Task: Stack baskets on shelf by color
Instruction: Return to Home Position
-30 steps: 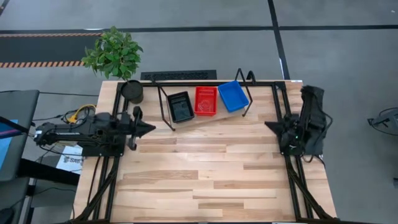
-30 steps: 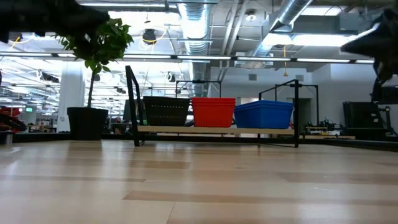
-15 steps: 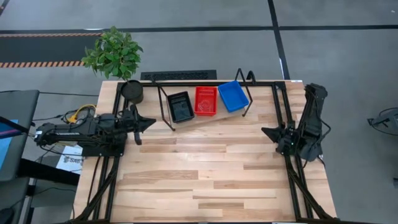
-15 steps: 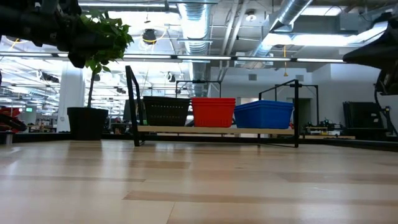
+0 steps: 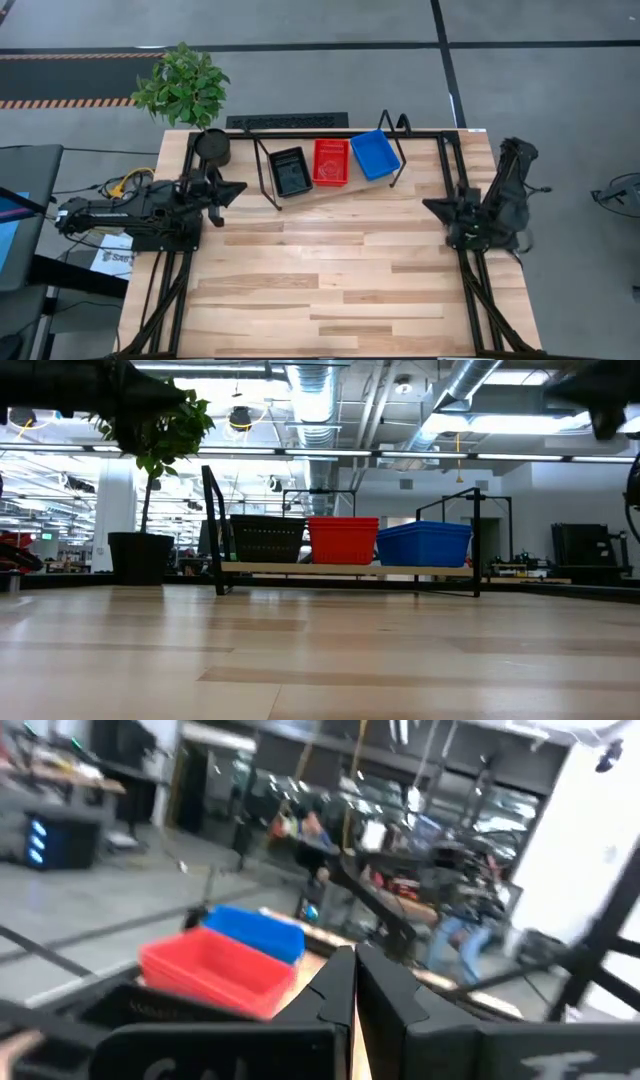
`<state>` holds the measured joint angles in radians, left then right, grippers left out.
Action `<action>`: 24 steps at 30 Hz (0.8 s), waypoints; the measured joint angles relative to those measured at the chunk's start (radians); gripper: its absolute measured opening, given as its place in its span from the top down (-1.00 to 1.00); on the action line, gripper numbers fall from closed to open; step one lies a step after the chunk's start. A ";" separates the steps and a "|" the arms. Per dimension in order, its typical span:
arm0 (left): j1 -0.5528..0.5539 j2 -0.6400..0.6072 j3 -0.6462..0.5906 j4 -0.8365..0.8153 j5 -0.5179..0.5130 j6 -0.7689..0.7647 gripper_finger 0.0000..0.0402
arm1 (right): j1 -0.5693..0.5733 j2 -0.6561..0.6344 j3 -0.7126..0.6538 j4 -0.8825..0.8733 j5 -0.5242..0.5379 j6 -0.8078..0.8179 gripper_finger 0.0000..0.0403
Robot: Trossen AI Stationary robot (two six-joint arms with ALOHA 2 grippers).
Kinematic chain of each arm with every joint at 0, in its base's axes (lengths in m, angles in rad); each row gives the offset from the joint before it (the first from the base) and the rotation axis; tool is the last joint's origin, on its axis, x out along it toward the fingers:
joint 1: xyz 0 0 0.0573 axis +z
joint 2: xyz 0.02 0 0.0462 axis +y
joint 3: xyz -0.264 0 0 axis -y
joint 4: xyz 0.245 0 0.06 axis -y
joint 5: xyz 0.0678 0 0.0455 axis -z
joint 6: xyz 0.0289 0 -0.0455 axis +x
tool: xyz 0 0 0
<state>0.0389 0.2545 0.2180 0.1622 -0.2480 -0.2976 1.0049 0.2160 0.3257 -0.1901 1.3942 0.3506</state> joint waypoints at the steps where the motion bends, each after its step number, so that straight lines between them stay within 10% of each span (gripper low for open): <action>1: -0.001 0.000 0.000 0.017 -0.017 0.014 1.00 | -0.012 0.001 0.013 0.053 -0.074 -0.105 0.84; 8: 0.000 0.000 0.000 0.028 -0.122 0.044 1.00 | -0.120 -0.031 0.029 0.366 -0.883 -0.681 0.84; 14: 0.005 -0.003 0.000 -0.090 -0.078 0.037 1.00 | -0.221 -0.074 -0.044 0.270 -0.763 -0.509 0.85; 24: 0.101 -0.166 -0.009 -0.297 -0.097 -0.002 1.00 | -0.330 -0.211 -0.102 0.125 -0.948 -0.465 0.84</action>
<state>0.1401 0.0884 0.2094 -0.1351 -0.3454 -0.3000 0.6745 0.0048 0.2240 -0.0654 0.4467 -0.1147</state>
